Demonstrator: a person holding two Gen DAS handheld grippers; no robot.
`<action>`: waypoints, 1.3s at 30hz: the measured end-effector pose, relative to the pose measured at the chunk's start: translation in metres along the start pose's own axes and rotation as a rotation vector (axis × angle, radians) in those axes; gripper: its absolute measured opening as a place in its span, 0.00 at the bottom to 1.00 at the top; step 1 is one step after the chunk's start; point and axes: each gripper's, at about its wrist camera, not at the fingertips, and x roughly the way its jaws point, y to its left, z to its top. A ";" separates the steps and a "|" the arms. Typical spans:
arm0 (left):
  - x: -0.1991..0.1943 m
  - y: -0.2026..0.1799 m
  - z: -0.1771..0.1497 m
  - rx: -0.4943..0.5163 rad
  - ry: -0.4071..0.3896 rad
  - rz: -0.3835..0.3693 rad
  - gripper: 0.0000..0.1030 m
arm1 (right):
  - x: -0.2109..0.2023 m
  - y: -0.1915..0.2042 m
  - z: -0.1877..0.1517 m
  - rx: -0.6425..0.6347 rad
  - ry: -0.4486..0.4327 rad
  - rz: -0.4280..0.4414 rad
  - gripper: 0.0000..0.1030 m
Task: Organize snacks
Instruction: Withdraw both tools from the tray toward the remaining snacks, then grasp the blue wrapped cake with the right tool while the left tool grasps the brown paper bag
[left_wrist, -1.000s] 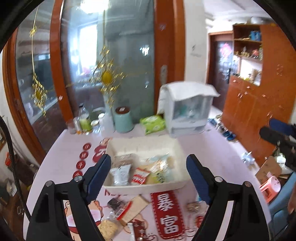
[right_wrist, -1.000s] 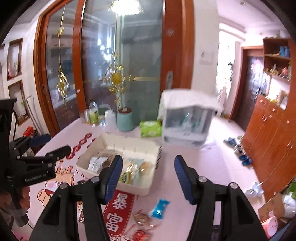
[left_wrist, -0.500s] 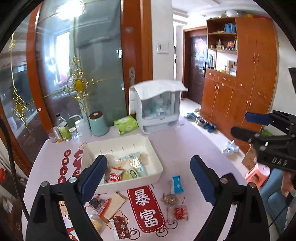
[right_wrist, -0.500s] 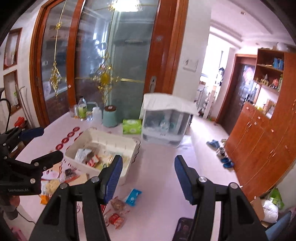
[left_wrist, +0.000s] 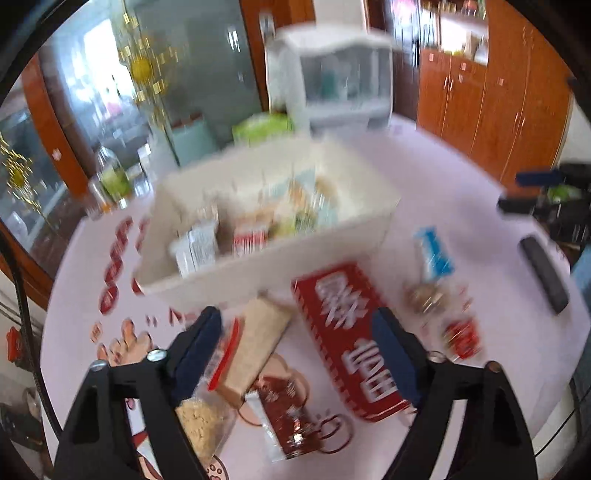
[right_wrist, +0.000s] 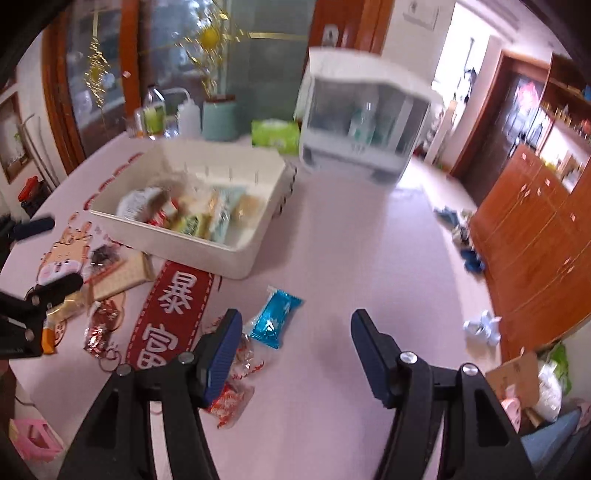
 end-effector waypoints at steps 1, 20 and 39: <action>0.012 0.003 -0.003 -0.002 0.031 -0.007 0.67 | 0.009 0.000 0.001 0.009 0.012 0.002 0.60; 0.104 0.054 -0.027 -0.086 0.219 -0.123 0.61 | 0.144 0.002 -0.004 0.173 0.218 0.116 0.60; 0.132 0.068 -0.025 -0.066 0.219 -0.097 0.72 | 0.176 0.019 -0.005 0.177 0.262 0.119 0.55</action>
